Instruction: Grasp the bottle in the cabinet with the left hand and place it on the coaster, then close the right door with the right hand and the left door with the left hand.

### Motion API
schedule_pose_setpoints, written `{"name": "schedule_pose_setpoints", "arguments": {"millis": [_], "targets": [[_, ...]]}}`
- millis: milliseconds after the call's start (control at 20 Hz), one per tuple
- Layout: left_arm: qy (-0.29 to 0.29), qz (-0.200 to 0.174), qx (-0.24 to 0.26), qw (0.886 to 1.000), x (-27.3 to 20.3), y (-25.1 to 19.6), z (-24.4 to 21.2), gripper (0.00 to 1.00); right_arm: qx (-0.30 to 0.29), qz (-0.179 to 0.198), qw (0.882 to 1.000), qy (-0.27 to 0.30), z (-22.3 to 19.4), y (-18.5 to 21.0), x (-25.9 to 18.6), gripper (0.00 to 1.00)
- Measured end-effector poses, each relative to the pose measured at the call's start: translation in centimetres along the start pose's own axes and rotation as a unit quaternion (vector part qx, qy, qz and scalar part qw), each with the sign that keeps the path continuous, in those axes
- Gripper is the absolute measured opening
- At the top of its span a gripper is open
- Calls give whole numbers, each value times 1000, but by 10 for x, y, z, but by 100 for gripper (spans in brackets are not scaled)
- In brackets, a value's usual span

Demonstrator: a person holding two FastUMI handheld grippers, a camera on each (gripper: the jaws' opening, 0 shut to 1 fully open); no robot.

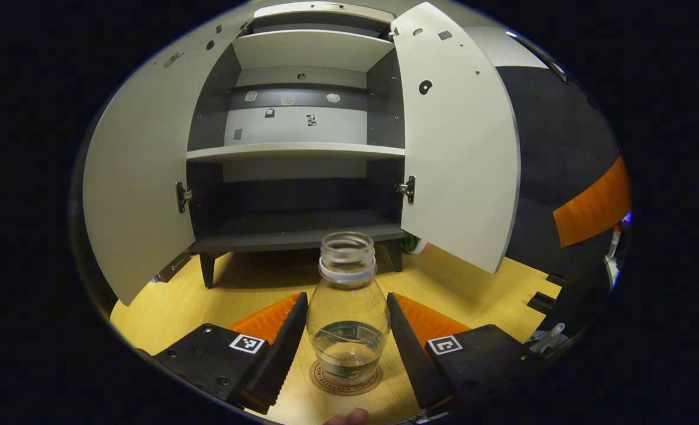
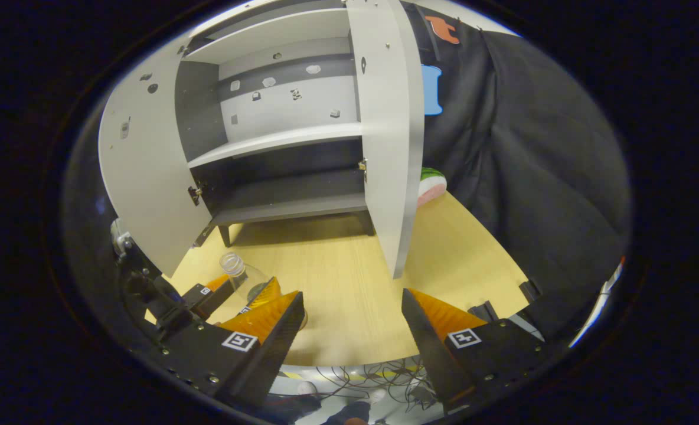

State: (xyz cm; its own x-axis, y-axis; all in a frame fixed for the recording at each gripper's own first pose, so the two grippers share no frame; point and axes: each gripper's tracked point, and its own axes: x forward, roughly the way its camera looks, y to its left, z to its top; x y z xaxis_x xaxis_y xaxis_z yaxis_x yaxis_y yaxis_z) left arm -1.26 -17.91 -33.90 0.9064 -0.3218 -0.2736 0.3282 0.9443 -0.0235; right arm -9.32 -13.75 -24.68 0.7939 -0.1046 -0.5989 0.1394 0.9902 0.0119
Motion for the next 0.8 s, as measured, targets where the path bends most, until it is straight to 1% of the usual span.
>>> {"name": "schedule_pose_setpoints", "arguments": {"millis": [50,250,350,450,550,600,650,750,800], "targets": [[-3,-3,3,1000,0,-2,6,85,4,3,1000,-6,5,-1,-1,100],[-20,-1,11,1000,-7,-4,37,85,11,4,999,-34,31,-12,-11,100],[-31,2,15,999,-11,-4,58,85,15,4,998,-59,54,-23,-20,100],[-43,0,13,999,-16,-8,85,85,22,1,995,-94,87,-39,-33,100],[-61,-2,-3,998,-23,-11,118,85,27,0,991,-130,122,-57,-49,100],[-72,-3,-10,997,-27,-12,134,85,28,-4,988,-149,140,-66,-54,98],[-80,-2,-14,997,-29,-12,150,85,26,-6,985,-168,158,-76,-59,100],[-95,0,-18,995,-35,-14,178,85,22,-8,980,-196,188,-91,-64,100],[-105,3,-17,994,-38,-13,191,85,22,-4,978,-206,202,-97,-63,97]]}}
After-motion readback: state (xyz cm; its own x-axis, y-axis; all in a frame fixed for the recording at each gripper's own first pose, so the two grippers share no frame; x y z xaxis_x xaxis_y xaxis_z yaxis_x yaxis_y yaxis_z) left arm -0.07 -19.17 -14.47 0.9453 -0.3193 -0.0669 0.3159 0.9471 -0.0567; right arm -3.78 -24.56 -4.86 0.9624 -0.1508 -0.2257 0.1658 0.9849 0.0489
